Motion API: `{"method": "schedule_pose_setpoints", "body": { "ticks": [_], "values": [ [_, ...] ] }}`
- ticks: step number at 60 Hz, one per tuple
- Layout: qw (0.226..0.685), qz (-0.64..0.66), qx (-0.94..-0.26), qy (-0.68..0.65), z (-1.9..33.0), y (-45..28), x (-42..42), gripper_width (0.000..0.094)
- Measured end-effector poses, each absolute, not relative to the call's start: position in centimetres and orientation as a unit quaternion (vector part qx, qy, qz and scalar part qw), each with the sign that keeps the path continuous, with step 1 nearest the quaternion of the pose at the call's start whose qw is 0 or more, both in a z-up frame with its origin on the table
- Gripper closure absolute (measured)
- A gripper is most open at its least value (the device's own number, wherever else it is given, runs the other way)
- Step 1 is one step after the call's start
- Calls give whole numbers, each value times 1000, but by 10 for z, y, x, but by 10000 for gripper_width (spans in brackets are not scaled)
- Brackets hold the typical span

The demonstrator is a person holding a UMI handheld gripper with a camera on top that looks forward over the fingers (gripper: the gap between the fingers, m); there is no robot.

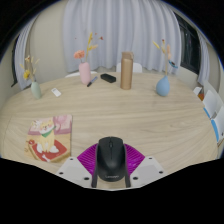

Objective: Arrange mouse

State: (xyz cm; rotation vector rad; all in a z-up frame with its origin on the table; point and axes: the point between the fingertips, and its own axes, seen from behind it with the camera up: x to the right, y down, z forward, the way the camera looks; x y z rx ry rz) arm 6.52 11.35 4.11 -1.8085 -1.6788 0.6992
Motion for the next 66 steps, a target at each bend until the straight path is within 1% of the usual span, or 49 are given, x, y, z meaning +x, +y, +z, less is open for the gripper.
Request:
{"method": "schedule_pose_setpoints", "body": {
  "ticks": [4,10,14,17,20,22,25,28,35,41,43,49,50,52,54,55,56,57,60,66],
  "values": [
    [283,288,-670,-623,76,87,43,563],
    [279,342,-645,-624,129,28,4,563],
    [273,368,-628,-629,147,-20,-19,565],
    [266,381,-615,-637,149,-55,-29,565],
    [260,379,-607,-648,138,-87,-38,564],
    [253,373,-603,-658,124,-106,-41,565],
    [238,363,-601,-672,98,-132,-40,564],
    [233,349,-598,-682,69,-150,-36,565],
    [226,315,-595,-704,16,-167,-22,566],
    [234,294,-599,-707,-8,-164,-10,554],
    [235,290,-603,-705,-13,-163,-8,525],
    [243,293,-600,-703,-13,-162,-7,437],
    [242,291,-600,-704,-13,-161,-6,404],
    [243,290,-600,-705,-10,-161,-5,259],
    [245,289,-600,-704,-6,-157,-3,69],
    [246,291,-600,-704,-2,-156,-1,62],
    [247,292,-600,-703,2,-154,0,96],
    [248,293,-601,-701,6,-151,2,101],
    [252,300,-602,-696,23,-143,8,77],
    [262,304,-603,-689,63,-112,35,76]
  ]
}}
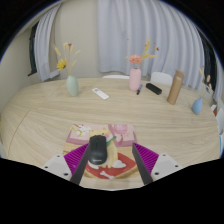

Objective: Arrange mouse

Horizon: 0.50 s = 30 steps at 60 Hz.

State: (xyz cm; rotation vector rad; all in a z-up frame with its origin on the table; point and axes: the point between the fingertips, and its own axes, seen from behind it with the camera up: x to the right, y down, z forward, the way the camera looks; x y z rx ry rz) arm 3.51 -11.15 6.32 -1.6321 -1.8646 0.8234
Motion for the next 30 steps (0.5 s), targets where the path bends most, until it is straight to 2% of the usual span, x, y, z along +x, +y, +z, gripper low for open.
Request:
{"method": "schedule_pose_setpoints", "body": {
  "ticks": [6,12,22,30],
  "values": [
    [276,305,-609,-678,99,-64,72,79],
    [281,287,-629,-666,113,-11,117,77],
    [312,244,-658,-641,111,82,182,78],
    [304,230,-684,-622,102,127,226,79]
  ]
}}
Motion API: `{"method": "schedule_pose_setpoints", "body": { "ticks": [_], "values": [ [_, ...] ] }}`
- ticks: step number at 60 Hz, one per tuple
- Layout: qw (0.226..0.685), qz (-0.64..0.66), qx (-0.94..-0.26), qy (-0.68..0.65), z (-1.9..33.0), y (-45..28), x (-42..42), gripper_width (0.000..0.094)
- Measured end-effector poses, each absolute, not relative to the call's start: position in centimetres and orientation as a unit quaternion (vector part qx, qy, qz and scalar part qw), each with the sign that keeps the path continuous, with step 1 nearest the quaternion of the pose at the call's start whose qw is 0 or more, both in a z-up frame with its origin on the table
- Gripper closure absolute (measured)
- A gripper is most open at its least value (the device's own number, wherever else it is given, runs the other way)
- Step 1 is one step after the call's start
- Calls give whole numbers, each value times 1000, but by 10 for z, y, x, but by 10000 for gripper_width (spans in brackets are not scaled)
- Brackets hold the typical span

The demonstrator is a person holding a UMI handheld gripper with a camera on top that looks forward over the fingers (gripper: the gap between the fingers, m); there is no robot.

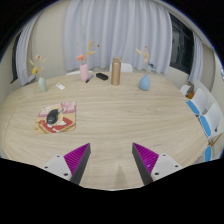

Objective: Arrange mouse

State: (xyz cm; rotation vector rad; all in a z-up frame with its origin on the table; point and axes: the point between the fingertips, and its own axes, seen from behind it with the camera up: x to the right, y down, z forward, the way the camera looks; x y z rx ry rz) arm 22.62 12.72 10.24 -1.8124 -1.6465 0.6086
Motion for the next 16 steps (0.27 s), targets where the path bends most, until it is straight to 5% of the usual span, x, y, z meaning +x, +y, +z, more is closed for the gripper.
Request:
{"method": "schedule_pose_setpoints", "body": {
  "ticks": [16],
  "values": [
    [302,217,-696,-614,100,177,292,77]
  ]
}}
